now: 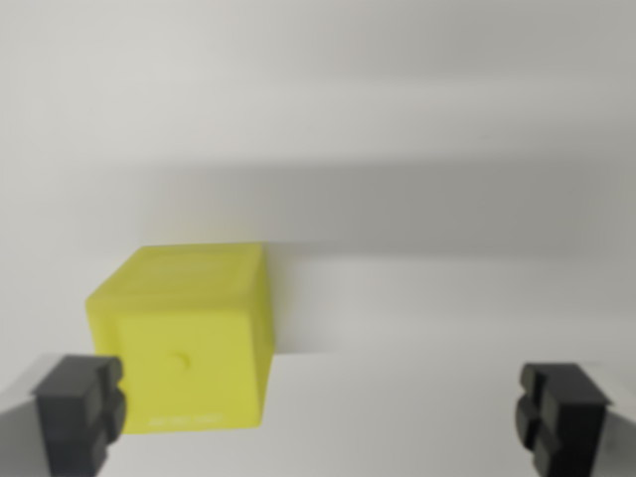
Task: Pick yellow cube
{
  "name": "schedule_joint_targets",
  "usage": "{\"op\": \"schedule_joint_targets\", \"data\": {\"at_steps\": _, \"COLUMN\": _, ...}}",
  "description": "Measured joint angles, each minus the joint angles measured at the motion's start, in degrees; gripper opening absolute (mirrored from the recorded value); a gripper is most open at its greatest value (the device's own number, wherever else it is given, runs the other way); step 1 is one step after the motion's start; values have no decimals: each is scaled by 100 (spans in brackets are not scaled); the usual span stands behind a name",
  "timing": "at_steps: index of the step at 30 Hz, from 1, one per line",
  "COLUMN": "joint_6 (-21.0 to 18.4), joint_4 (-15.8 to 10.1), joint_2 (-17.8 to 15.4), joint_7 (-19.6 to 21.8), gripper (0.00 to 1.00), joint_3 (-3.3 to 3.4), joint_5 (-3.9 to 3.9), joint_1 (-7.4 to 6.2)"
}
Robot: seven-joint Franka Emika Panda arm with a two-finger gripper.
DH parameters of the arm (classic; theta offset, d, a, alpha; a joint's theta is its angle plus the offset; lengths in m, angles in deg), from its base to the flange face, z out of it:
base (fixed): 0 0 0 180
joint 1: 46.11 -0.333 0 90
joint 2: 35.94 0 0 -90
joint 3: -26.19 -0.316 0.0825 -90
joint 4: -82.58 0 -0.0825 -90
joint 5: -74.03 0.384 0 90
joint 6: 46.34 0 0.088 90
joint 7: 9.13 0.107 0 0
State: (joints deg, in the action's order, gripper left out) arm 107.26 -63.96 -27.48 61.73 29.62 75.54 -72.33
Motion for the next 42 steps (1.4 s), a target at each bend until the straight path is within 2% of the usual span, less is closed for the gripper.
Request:
{"op": "schedule_joint_targets", "data": {"at_steps": 21, "joint_6": 890, "joint_4": -186, "joint_2": 589, "joint_7": 623, "gripper": 100, "joint_3": 2, "joint_5": 140, "joint_1": -832}}
{"op": "schedule_joint_targets", "data": {"at_steps": 30, "joint_6": 1000, "joint_4": -180, "joint_2": 704, "joint_7": 619, "gripper": 100, "joint_3": 5, "joint_5": 177, "joint_1": -862}}
{"op": "schedule_joint_targets", "data": {"at_steps": 36, "joint_6": 1217, "joint_4": -126, "joint_2": 974, "joint_7": 541, "gripper": 100, "joint_3": -2, "joint_5": 279, "joint_1": -877}}
{"op": "schedule_joint_targets", "data": {"at_steps": 42, "joint_6": 1429, "joint_4": -59, "joint_2": 1253, "joint_7": 438, "gripper": 100, "joint_3": -10, "joint_5": 415, "joint_1": -897}}
